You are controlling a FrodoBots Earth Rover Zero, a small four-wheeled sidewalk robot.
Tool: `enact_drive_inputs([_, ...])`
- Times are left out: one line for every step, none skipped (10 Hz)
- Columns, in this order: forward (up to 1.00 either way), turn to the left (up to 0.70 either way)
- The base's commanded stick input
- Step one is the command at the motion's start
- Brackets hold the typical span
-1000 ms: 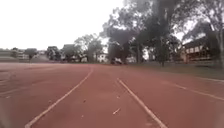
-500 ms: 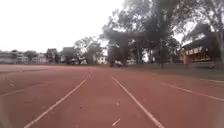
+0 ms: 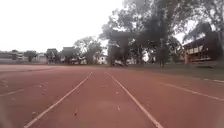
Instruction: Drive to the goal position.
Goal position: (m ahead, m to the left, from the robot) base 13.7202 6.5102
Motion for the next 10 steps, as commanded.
enact_drive_inputs([0.45,0.0])
enact_drive_inputs([0.45,0.0])
enact_drive_inputs([0.45,0.0])
enact_drive_inputs([0.45,0.0])
enact_drive_inputs([0.45,0.0])
enact_drive_inputs([0.45,0.0])
enact_drive_inputs([0.45,0.0])
enact_drive_inputs([0.45,0.0])
enact_drive_inputs([0.45,0.0])
enact_drive_inputs([0.45,0.0])
